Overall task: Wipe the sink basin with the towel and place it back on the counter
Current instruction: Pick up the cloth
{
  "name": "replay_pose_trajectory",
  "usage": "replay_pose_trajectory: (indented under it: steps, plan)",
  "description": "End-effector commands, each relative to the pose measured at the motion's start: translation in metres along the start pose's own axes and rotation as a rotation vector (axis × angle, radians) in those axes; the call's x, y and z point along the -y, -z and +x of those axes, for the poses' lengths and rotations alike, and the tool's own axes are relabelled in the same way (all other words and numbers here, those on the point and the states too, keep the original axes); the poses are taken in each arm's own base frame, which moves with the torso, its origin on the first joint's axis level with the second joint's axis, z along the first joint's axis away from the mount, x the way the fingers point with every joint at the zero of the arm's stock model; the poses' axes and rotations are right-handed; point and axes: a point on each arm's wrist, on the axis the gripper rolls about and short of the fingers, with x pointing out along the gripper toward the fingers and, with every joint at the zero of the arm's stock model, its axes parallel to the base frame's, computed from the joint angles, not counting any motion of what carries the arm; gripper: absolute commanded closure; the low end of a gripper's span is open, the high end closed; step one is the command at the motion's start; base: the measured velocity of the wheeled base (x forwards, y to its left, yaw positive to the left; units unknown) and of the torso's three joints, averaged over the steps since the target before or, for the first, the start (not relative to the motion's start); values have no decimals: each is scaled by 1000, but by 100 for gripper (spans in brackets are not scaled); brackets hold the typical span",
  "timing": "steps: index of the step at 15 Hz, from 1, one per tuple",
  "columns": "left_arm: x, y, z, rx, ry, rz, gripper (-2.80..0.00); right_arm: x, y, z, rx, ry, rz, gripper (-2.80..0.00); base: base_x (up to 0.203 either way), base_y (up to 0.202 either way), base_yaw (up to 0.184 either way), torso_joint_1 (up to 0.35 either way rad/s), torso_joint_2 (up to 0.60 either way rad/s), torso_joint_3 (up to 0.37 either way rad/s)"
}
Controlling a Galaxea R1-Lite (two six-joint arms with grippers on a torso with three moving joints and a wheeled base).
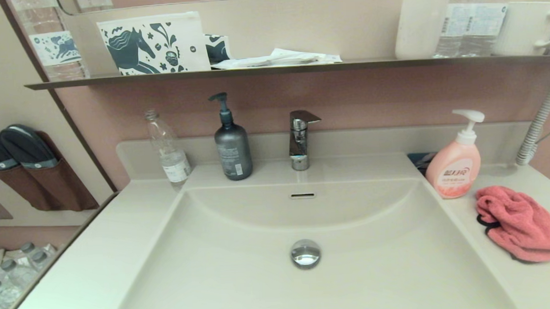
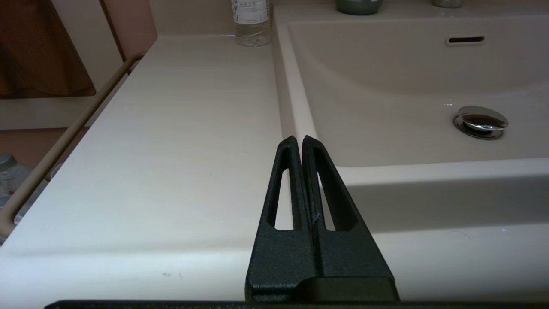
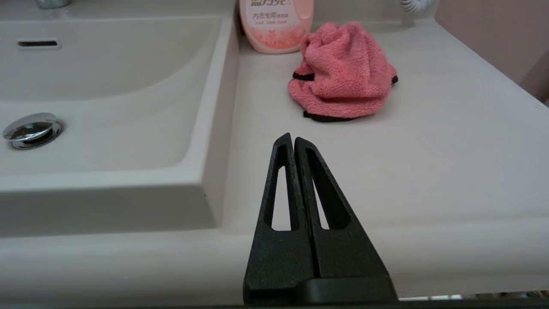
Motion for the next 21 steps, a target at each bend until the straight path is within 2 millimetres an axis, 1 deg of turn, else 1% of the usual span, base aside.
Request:
replay_pose_trajectory:
  steps: [1, 4, 6, 9, 11, 13, 16, 18, 21]
  plan:
    - [0, 0, 0, -1, 0, 0, 0, 0, -16, 3, -27, 2, 0, 0, 0, 0, 0, 0, 0, 0]
    - [0, 0, 0, -1, -1, 0, 0, 0, -32, 11, -73, 13, -2, 0, 0, 0, 0, 0, 0, 0]
    - [0, 0, 0, -1, 0, 0, 0, -1, -47, 24, -134, 27, -1, 0, 0, 0, 0, 0, 0, 0]
    - [0, 0, 0, -1, 0, 0, 0, -1, -75, 58, -219, 72, 71, 0, 0, 0, 0, 0, 0, 0]
    - [0, 0, 0, -2, -1, 0, 0, -2, -98, 80, -225, 100, 115, 0, 0, 0, 0, 0, 0, 0]
    - [0, 0, 0, -1, 0, 0, 0, -2, -112, 100, -241, 120, 136, 0, 0, 0, 0, 0, 0, 0]
    - [0, 0, 0, -1, 0, 0, 0, 7, -115, 136, -271, 224, 167, 0, 0, 0, 0, 0, 0, 0]
    - [0, 0, 0, -1, 0, 0, 0, 19, -108, 157, -327, 305, 165, 0, 0, 0, 0, 0, 0, 0]
    - [0, 0, 0, -1, 1, 0, 0, 37, -92, 187, -433, 365, 144, 0, 0, 0, 0, 0, 0, 0]
